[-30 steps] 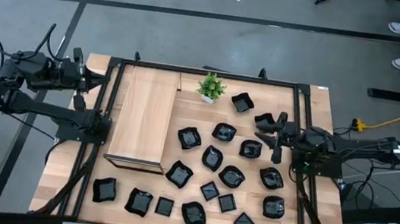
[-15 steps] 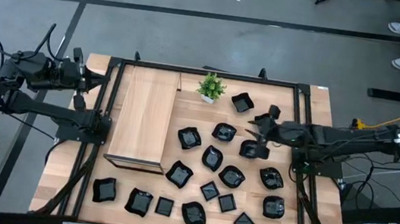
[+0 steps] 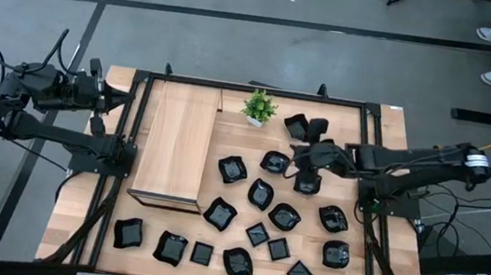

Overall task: Pick & Place Mini shaped plates
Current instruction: Put the black distorted square plate on top of the shelf

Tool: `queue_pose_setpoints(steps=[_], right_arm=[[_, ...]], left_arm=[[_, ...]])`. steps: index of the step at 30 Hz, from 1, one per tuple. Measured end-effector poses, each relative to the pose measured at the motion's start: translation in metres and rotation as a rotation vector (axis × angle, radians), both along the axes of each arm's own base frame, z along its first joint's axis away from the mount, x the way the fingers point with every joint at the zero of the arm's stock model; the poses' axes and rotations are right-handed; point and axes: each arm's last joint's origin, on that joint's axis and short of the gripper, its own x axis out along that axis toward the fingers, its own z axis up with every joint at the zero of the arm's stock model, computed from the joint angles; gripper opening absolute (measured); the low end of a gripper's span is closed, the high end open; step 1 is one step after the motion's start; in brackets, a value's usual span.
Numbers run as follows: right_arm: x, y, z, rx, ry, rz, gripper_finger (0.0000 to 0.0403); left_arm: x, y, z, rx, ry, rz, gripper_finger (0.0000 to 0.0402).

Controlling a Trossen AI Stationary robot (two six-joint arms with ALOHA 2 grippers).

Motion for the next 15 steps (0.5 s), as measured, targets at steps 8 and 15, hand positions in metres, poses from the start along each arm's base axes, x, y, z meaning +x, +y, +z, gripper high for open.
queue_pose_setpoints(steps=[8,15], right_arm=[[0.004,-0.029,-0.018,-0.044,0.142,-0.113,0.0139],[0.009,-0.059,-0.043,0.063,0.276,-0.142,0.0139]], left_arm=[[0.0,0.0,0.0,0.0,0.0,0.0,0.0004],[0.0,0.0,0.0,0.0,0.001,0.0,0.0004]])
